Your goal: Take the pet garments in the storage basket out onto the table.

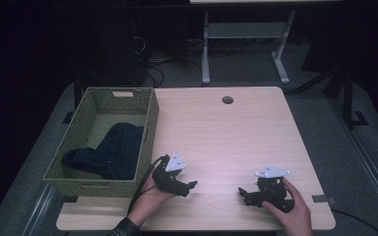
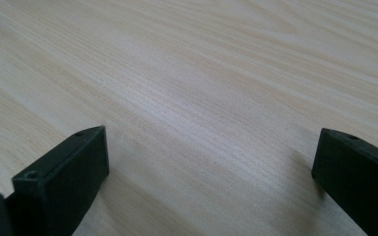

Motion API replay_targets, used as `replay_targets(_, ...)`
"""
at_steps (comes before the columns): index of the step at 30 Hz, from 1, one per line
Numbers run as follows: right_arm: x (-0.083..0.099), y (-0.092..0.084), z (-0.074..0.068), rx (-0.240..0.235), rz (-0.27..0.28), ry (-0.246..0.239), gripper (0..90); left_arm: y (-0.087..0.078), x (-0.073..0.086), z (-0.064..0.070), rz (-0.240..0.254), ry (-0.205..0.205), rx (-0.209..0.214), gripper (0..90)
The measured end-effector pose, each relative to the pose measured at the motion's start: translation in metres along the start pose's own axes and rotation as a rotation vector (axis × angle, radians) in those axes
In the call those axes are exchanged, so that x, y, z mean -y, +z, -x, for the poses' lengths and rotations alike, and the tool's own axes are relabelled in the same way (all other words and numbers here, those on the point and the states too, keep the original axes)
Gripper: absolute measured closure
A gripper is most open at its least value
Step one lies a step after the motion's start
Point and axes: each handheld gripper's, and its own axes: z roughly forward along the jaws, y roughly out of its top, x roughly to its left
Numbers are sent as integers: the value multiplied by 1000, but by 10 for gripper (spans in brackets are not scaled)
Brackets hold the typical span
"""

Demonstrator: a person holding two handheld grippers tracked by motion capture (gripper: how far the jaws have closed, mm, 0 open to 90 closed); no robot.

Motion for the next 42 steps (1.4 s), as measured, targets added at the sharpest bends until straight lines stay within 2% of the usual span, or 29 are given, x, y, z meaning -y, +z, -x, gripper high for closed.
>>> replay_targets(25, 0, 0, 0, 0, 1, 0, 4, -9, -10, 0, 18, -4, 5, 142)
replay_targets(42, 0, 0, 0, 0, 1, 0, 4, -22, -25, -3, 51, -5, 4, 143)
